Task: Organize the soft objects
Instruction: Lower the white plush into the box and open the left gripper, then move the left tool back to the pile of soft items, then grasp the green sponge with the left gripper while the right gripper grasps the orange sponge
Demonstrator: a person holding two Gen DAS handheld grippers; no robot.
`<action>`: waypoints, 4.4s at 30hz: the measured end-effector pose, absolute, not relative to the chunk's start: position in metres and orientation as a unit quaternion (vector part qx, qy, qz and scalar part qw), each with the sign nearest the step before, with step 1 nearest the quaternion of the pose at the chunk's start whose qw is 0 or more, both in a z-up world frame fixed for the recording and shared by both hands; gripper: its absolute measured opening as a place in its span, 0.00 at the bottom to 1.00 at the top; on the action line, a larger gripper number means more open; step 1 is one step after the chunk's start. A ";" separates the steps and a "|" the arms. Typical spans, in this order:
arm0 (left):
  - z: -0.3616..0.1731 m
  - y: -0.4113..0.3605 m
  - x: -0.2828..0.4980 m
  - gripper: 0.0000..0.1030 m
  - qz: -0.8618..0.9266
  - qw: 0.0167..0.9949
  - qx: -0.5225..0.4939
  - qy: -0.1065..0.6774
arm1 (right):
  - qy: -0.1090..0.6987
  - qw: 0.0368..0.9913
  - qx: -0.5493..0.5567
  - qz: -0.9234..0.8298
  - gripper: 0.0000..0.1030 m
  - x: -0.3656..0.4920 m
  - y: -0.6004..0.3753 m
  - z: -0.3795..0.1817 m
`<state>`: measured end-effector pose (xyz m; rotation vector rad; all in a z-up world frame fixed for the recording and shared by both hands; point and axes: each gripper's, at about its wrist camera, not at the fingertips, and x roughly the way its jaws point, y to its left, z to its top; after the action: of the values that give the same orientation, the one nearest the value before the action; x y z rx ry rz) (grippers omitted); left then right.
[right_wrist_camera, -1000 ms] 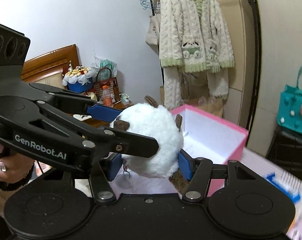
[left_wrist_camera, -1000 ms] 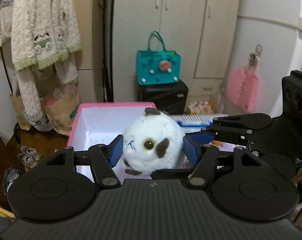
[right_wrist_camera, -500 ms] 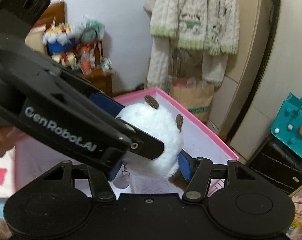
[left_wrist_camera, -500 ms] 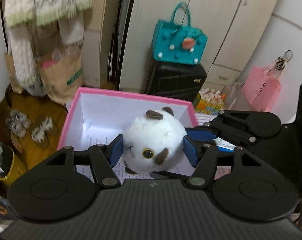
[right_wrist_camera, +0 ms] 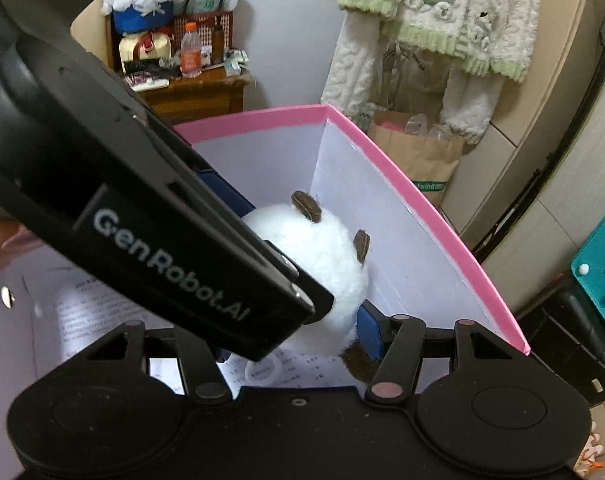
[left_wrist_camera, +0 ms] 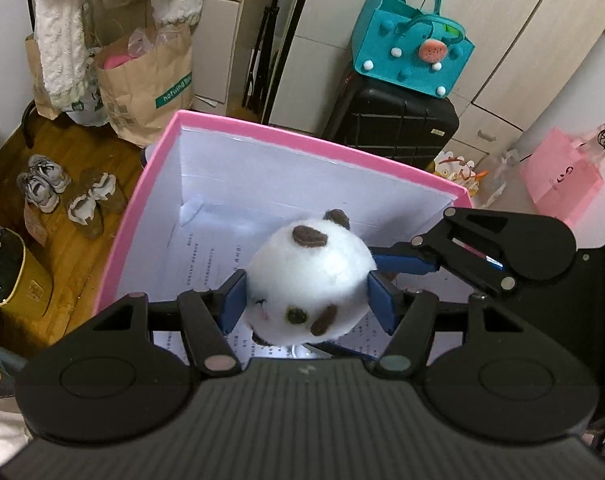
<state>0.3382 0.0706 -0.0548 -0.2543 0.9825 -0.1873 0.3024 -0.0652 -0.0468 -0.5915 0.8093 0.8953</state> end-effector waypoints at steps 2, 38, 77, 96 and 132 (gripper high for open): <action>-0.059 0.068 0.344 0.60 -0.095 0.864 -0.127 0.479 | 0.375 0.776 -0.305 0.404 0.63 0.302 -0.061 -0.049; 0.011 0.084 0.238 0.56 -0.143 0.894 -0.038 0.424 | 0.370 0.855 -0.141 0.334 0.60 0.210 -0.115 0.023; 0.036 -0.009 0.095 0.77 -0.270 0.856 0.091 0.431 | 0.358 0.870 -0.115 0.317 0.65 0.065 -0.244 0.069; -0.018 -0.107 0.131 0.77 -0.287 0.876 0.102 0.375 | 0.364 0.879 -0.094 0.293 0.67 0.097 -0.317 0.015; -0.111 -0.148 0.204 0.60 -0.167 0.909 0.089 0.370 | 0.361 0.903 -0.041 0.229 0.60 0.236 -0.339 -0.073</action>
<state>0.2040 -0.1477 -0.1111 0.1840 0.7633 -0.3446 0.2364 -0.3394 -0.0732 -0.0854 0.7457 0.4732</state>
